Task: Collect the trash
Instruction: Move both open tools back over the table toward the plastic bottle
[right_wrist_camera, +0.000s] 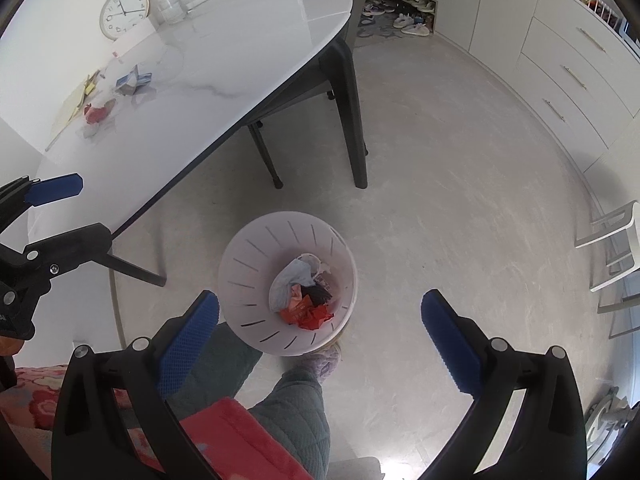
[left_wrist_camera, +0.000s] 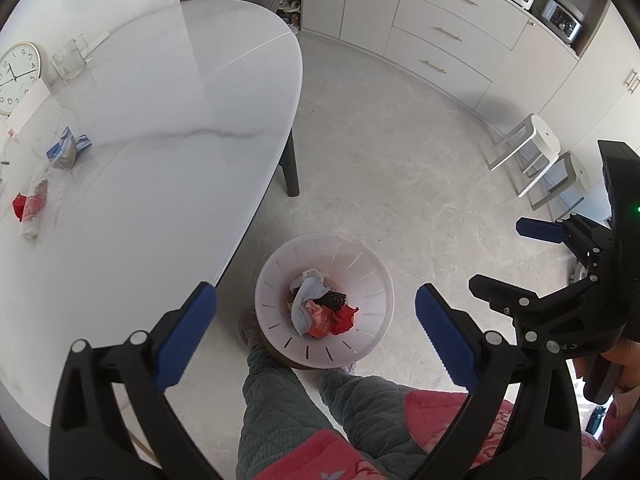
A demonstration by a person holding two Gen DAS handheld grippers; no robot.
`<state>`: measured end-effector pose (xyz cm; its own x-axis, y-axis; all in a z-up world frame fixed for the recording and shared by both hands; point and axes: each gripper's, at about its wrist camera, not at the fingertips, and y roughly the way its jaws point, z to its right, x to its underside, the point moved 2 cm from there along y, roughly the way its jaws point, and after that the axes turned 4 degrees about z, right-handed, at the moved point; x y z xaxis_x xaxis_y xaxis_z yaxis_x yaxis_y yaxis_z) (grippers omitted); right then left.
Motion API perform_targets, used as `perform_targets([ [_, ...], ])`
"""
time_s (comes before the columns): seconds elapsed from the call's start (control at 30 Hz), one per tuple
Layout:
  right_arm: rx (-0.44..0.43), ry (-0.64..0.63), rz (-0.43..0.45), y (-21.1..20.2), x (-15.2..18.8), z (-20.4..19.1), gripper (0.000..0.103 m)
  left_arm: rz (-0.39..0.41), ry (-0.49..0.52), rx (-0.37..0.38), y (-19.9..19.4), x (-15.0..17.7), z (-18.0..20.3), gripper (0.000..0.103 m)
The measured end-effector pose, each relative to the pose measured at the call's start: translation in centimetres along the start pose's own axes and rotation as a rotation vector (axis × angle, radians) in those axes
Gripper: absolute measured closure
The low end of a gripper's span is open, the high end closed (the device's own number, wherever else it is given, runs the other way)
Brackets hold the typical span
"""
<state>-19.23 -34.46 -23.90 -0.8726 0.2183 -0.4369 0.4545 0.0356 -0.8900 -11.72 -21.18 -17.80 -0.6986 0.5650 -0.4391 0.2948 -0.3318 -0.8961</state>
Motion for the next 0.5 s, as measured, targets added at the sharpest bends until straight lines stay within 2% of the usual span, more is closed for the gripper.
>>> perform_targets([
  [0.5,-0.031,-0.072,0.018,-0.3,-1.7,-1.7,0.003,0.03,-0.088,-0.049,-1.4,-0.1,-2.0,0.008],
])
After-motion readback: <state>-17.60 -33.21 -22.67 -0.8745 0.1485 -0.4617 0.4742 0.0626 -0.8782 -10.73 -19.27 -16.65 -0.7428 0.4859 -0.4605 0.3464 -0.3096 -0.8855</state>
